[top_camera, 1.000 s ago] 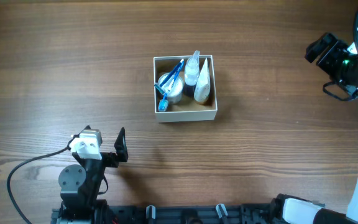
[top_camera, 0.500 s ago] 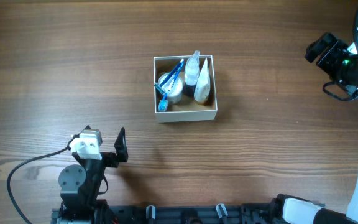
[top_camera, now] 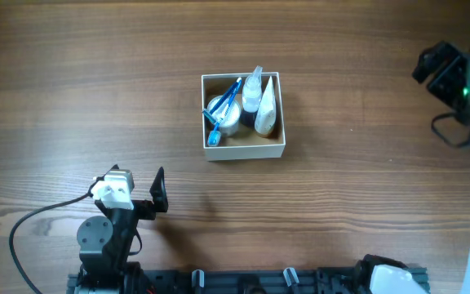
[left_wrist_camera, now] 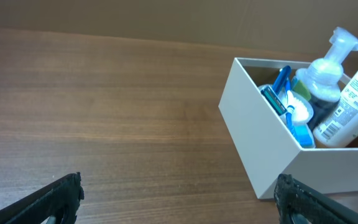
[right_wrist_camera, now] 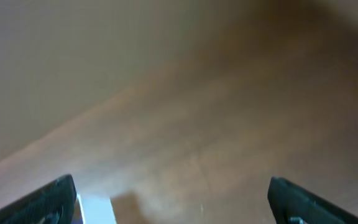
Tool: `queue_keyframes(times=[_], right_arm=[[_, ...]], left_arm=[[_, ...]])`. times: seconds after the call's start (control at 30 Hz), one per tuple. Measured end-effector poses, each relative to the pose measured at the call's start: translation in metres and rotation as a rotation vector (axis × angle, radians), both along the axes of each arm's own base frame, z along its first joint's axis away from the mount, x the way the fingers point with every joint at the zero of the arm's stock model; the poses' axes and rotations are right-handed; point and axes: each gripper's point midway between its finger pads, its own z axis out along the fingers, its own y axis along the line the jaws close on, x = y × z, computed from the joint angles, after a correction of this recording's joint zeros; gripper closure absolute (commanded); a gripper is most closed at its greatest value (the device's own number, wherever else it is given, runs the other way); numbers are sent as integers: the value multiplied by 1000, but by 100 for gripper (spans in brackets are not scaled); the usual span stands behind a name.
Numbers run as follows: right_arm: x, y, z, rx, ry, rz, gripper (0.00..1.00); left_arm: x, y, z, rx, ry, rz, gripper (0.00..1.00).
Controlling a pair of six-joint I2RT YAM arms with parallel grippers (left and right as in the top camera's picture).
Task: Pack container
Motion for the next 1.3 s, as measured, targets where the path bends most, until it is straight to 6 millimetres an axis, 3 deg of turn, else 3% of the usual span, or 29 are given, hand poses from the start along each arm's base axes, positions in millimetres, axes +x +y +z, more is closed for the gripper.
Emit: queue_keyframes(times=[0.07, 0.13, 0.4, 0.73, 1.3], right_arm=[[-8, 8, 9, -64, -99, 61, 0], [-21, 16, 4, -117, -169, 110, 0], [-64, 35, -56, -212, -259, 190, 0], [-97, 47, -128, -240, -304, 220, 0], [-106, 63, -203, -196, -300, 291, 0]], left_arm=[[0, 0, 0, 0, 0, 0, 0], [0, 0, 0, 0, 0, 0, 0], [0, 0, 0, 0, 0, 0, 0], [0, 0, 0, 0, 0, 0, 0], [0, 0, 0, 0, 0, 0, 0]])
